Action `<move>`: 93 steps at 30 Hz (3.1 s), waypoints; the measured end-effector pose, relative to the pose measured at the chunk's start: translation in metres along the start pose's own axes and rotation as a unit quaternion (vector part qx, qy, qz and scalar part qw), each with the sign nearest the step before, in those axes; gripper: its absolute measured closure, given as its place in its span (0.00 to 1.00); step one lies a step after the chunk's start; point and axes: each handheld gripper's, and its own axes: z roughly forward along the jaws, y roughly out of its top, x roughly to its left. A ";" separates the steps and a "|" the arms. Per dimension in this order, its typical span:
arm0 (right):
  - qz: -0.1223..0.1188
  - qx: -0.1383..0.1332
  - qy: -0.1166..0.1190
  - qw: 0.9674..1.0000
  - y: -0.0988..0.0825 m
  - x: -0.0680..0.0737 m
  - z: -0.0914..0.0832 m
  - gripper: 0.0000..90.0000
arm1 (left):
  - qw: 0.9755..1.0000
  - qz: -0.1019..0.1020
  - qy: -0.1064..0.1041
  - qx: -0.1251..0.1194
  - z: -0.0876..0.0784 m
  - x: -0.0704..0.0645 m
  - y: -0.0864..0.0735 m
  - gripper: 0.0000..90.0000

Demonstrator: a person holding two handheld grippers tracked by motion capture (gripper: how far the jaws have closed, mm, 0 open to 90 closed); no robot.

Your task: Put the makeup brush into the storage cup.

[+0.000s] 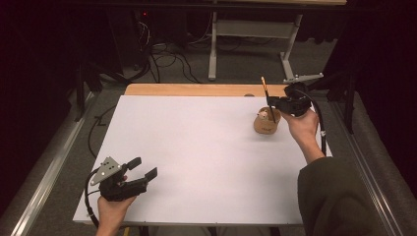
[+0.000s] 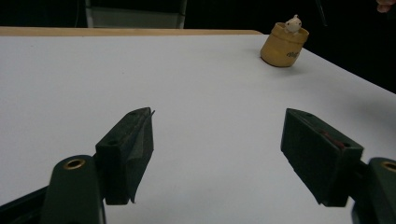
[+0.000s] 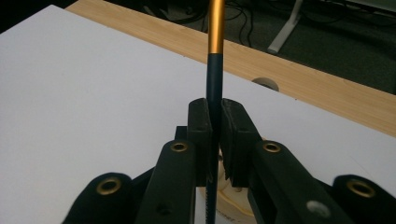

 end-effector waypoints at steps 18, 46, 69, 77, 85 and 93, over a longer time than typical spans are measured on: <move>0.023 -0.003 -0.044 0.999 -0.002 -0.012 0.030 0.94 | 1.000 -0.009 0.000 -0.003 -0.001 0.001 -0.001 0.29; 0.014 0.006 -0.062 0.998 -0.007 -0.012 0.043 0.94 | 1.000 -0.004 -0.002 -0.006 -0.003 -0.001 0.000 0.29; 0.006 0.031 -0.071 0.997 -0.018 -0.014 0.040 0.94 | 1.000 -0.001 -0.004 -0.006 -0.002 -0.002 0.000 0.29; 0.007 0.040 -0.068 0.997 -0.019 -0.014 0.041 0.94 | 1.000 0.000 -0.003 -0.007 -0.003 -0.002 0.001 0.29; 0.008 0.058 -0.060 0.997 -0.021 -0.013 0.045 0.87 | 1.000 0.000 -0.003 -0.006 -0.003 -0.002 0.001 0.29; 0.017 0.048 -0.061 0.997 -0.028 -0.016 0.038 0.77 | 1.000 0.001 -0.003 -0.006 -0.003 -0.002 0.001 0.29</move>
